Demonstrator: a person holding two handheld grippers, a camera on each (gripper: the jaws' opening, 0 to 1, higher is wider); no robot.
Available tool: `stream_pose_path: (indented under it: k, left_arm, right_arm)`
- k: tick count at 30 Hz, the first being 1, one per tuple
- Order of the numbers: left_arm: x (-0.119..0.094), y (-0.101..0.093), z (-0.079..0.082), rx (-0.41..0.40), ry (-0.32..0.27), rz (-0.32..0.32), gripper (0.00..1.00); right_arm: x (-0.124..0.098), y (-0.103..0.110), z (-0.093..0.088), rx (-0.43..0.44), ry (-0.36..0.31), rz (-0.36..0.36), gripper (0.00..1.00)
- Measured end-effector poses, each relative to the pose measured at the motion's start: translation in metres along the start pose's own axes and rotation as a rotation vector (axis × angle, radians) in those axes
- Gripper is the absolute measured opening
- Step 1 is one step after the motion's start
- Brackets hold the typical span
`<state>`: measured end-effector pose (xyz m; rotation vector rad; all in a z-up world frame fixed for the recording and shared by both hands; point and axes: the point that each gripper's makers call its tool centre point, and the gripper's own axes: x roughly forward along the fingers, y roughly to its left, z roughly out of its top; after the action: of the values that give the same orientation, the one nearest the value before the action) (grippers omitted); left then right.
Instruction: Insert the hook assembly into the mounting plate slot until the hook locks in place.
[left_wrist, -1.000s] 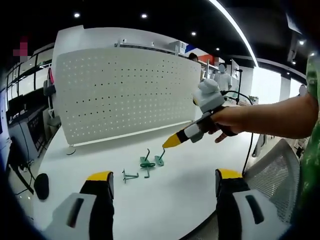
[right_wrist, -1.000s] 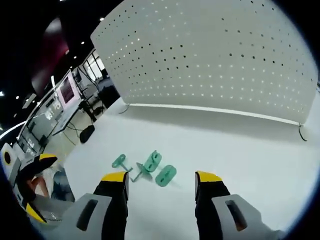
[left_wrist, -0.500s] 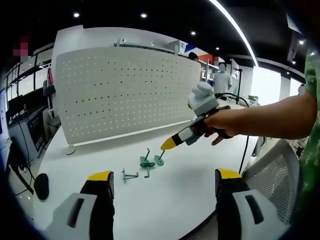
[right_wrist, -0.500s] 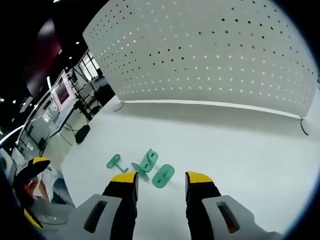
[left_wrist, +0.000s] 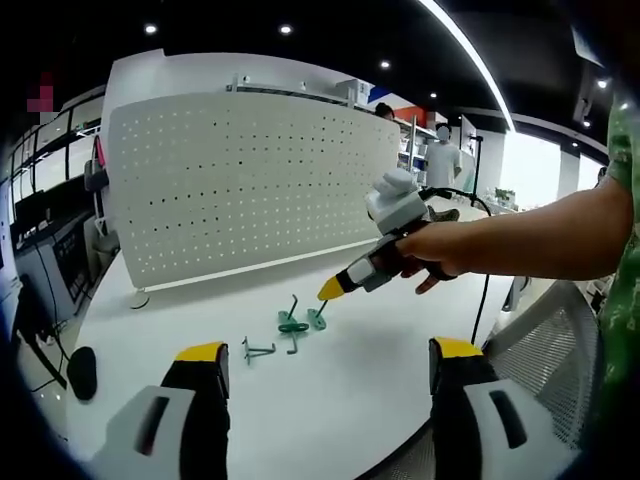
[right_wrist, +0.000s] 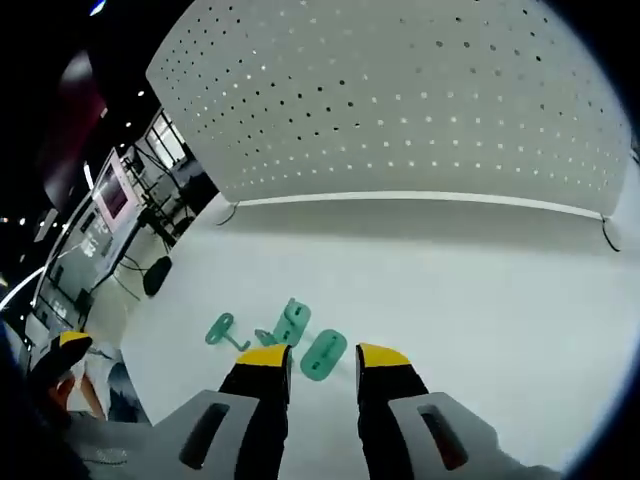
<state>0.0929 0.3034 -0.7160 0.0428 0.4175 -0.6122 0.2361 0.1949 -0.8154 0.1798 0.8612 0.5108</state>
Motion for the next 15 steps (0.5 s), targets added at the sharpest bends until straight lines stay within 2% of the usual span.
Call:
stream_pose_path:
  k: [15]
  left_arm:
    - [0.0007,-0.0002,-0.0009,0.001,0.005,-0.004,0.84]
  right_arm:
    - [0.0096,-0.0016,-0.0019,0.039,0.014,-0.006,0.16]
